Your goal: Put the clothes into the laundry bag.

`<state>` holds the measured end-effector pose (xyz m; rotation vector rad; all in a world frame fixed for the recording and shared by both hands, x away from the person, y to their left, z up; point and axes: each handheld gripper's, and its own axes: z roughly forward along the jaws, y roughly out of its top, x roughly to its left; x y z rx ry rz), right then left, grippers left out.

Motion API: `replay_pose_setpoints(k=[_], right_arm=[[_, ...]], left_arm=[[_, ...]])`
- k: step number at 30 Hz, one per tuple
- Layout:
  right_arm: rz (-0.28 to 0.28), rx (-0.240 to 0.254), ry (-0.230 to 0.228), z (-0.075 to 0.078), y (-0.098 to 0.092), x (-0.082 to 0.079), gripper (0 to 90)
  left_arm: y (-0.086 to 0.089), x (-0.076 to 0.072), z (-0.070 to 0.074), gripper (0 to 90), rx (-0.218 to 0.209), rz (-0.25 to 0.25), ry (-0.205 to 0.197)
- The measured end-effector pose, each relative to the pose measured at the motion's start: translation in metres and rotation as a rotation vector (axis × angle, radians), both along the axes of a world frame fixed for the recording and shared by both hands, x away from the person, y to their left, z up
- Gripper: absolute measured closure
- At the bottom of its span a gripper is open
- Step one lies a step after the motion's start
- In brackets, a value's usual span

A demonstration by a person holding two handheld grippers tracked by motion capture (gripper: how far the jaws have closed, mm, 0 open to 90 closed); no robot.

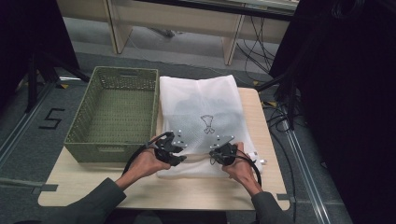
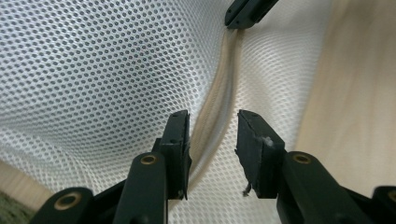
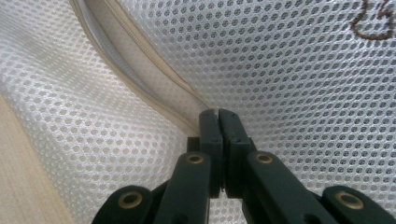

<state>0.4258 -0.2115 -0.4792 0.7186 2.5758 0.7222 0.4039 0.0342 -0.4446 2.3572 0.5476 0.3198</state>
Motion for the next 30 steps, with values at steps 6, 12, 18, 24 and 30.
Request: replay_pose_setpoints(k=[6, 12, 18, 24, 30], right_arm=[[0.002, -0.012, -0.003, -0.014, 0.003, 0.002, 90.0], [-0.007, 0.006, 0.0, -0.012, 0.001, 0.003, 89.8], [-0.047, 0.05, 0.035, 0.001, -0.003, 0.001, 85.5], [-0.024, 0.171, 0.001, 0.021, -0.008, -0.006, 74.4], [-0.005, 0.293, -0.076, 0.053, -0.001, -0.006, 79.3]], left_arm=[[0.021, -0.02, 0.002, 61.4, -0.057, 0.014, 0.004], [0.044, -0.043, 0.006, 53.5, -0.082, 0.028, -0.005], [0.068, -0.059, 0.01, 46.5, -0.119, 0.089, -0.003], [0.091, -0.073, 0.007, 43.5, -0.123, 0.134, 0.011], [0.108, -0.077, 0.003, 42.7, -0.121, 0.165, 0.031]])
